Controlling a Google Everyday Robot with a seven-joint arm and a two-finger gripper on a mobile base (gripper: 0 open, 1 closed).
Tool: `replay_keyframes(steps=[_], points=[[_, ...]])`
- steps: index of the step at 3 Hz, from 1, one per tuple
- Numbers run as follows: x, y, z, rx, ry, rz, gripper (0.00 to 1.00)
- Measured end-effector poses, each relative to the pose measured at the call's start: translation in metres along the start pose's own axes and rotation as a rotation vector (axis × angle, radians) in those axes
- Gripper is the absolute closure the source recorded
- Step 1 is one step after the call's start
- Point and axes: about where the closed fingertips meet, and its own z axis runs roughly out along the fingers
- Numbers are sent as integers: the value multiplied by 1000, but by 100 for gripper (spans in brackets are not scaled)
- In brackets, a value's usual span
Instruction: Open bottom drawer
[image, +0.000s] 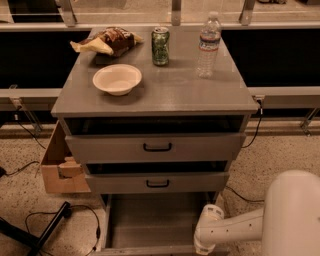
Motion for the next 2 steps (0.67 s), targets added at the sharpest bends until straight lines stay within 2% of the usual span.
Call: replay_keyframes(steps=[1, 2], points=[[-6, -8, -1, -1, -6, -12, 100], [-6, -8, -2, -1, -6, -12, 82]])
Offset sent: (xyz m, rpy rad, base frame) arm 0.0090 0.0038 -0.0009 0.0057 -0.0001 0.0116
